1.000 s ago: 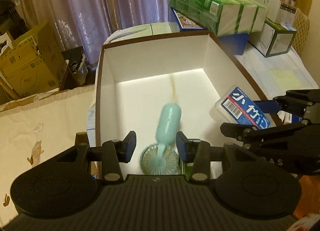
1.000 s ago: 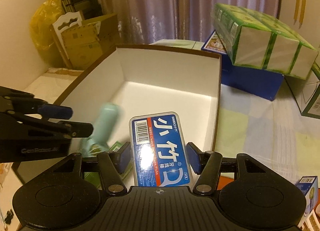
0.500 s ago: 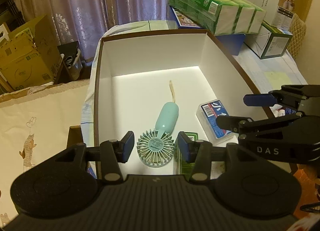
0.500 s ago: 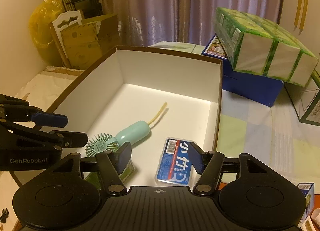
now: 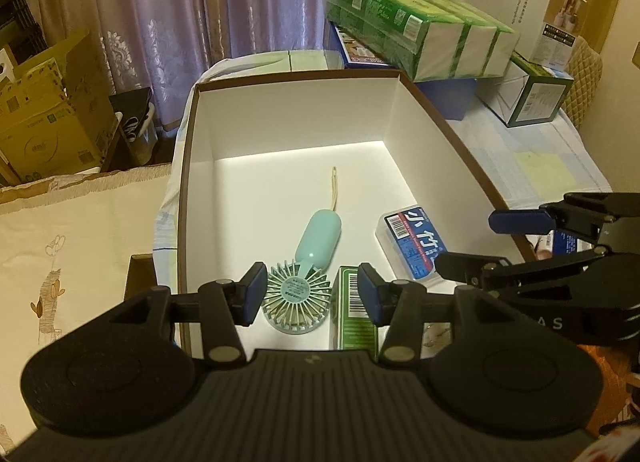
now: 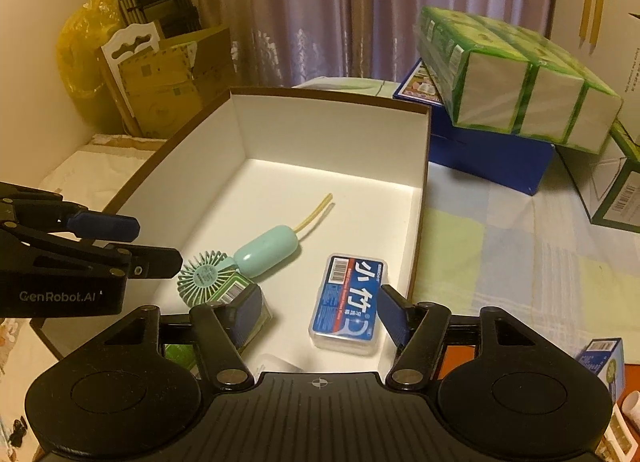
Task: Organize rigid objects
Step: 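Lower the fan into the shoebox with the left gripper while the right drops the blue case, then withdraw both open grippers from the shoebox back over the mat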
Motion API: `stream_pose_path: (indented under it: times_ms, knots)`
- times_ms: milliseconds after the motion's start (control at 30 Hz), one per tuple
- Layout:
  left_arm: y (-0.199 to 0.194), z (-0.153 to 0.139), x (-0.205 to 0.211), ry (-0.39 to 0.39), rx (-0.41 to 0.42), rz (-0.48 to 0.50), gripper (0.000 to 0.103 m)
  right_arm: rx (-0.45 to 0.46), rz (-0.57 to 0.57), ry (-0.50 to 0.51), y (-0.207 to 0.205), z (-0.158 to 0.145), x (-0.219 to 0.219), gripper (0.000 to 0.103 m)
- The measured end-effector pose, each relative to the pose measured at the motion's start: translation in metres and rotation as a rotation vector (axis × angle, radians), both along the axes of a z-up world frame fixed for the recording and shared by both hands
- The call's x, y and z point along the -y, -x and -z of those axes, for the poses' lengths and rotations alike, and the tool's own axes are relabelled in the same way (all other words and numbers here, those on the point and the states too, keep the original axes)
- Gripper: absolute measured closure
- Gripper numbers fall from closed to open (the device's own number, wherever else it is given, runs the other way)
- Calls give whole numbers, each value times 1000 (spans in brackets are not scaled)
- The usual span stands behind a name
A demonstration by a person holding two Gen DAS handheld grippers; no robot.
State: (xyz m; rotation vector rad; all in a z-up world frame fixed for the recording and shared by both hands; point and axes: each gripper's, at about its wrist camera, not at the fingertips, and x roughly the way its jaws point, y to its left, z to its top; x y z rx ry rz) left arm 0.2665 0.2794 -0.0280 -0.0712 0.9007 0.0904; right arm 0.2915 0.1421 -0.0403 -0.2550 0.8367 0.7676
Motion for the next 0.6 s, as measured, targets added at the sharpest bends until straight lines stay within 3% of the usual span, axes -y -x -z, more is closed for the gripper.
stream_pose_path:
  times_ms: [600]
  knots:
    - [30, -24, 34, 0, 66, 6, 56, -16, 27, -95, 34, -28, 48, 42]
